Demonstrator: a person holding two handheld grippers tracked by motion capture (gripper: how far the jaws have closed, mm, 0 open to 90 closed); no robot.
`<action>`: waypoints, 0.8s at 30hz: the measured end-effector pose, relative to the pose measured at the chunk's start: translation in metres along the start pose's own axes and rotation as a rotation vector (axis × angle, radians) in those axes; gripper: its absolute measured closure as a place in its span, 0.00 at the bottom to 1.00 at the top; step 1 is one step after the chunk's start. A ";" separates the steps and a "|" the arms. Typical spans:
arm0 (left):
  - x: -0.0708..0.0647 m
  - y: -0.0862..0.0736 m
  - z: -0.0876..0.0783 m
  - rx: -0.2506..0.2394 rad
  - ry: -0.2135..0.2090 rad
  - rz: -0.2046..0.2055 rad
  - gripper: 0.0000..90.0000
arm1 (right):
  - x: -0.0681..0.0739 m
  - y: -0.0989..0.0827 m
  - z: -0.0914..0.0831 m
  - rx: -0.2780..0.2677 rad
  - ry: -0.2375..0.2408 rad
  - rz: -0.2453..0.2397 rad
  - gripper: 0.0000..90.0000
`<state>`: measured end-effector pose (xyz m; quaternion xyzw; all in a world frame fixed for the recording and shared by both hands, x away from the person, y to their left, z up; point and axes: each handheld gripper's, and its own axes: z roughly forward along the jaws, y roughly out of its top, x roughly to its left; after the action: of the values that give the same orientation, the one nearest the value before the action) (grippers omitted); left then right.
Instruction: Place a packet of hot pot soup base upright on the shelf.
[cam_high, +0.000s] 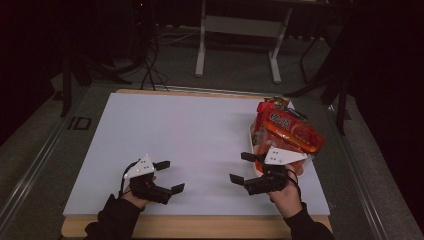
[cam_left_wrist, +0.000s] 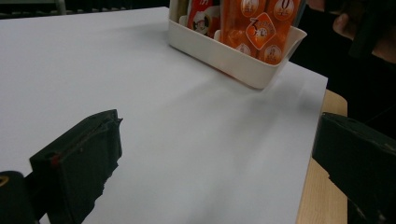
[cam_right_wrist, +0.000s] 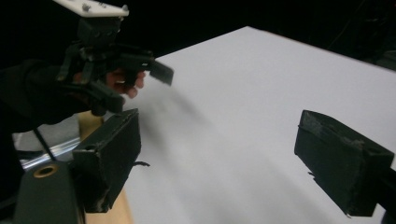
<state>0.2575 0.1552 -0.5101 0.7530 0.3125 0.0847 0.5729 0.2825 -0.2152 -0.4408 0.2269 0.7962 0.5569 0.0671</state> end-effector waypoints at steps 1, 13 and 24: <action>0.000 0.000 0.000 0.000 0.000 0.000 0.02 | 0.000 0.000 0.000 0.000 0.000 0.000 0.16; 0.000 -0.001 0.000 0.005 -0.009 0.001 0.02 | 0.000 -0.027 0.000 0.064 -0.003 0.009 0.16; 0.000 -0.002 0.001 0.009 -0.008 0.005 0.02 | -0.001 -0.040 -0.007 0.105 0.005 -0.002 0.16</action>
<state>0.2573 0.1550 -0.5121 0.7567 0.3086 0.0818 0.5705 0.2696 -0.2325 -0.4752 0.2279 0.8247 0.5149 0.0537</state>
